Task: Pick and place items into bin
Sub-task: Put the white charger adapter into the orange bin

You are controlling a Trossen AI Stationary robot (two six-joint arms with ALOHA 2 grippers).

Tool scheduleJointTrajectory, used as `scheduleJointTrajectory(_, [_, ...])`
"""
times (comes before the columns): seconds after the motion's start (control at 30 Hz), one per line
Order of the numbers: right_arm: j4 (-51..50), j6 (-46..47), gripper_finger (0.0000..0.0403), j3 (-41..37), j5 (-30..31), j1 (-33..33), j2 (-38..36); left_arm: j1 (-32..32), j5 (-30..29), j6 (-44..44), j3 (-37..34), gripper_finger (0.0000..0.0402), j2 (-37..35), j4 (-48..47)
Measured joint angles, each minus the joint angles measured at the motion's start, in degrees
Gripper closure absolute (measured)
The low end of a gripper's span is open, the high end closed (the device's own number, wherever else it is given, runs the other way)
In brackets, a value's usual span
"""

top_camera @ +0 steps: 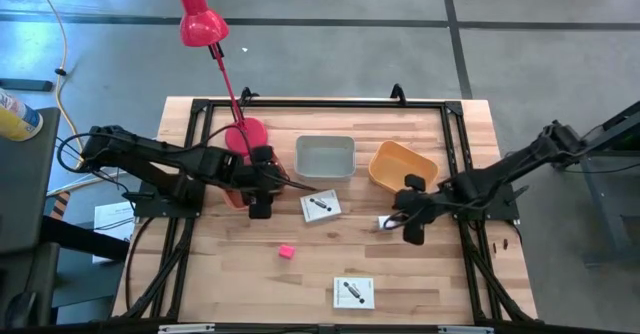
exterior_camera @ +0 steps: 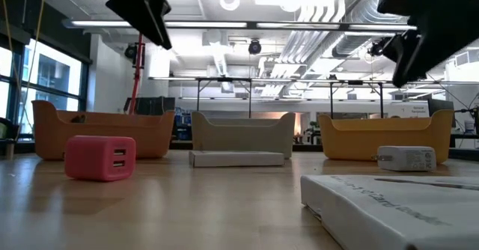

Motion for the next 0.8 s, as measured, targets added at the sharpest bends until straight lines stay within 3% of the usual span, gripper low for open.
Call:
scheduleJointTrajectory(0.27, [1.1, -5.3, 0.0257, 0.0, -3.7, 0.0, 7.7, 0.0, 3.8, 4.4, 0.0, 0.0208, 0.0, 3.2])
scheduleJointTrajectory(0.63, [5.7, -7.4, 0.0176, 0.1, -4.7, -0.1, 16.3, 0.0, 3.8, 3.9, 0.0, 0.0208, 0.0, 3.2])
scheduleJointTrajectory(0.8, [6.0, -6.5, 0.0164, 0.1, -5.2, -0.6, 18.6, 0.0, 3.8, 3.9, 0.0, 0.0208, 0.0, 3.7])
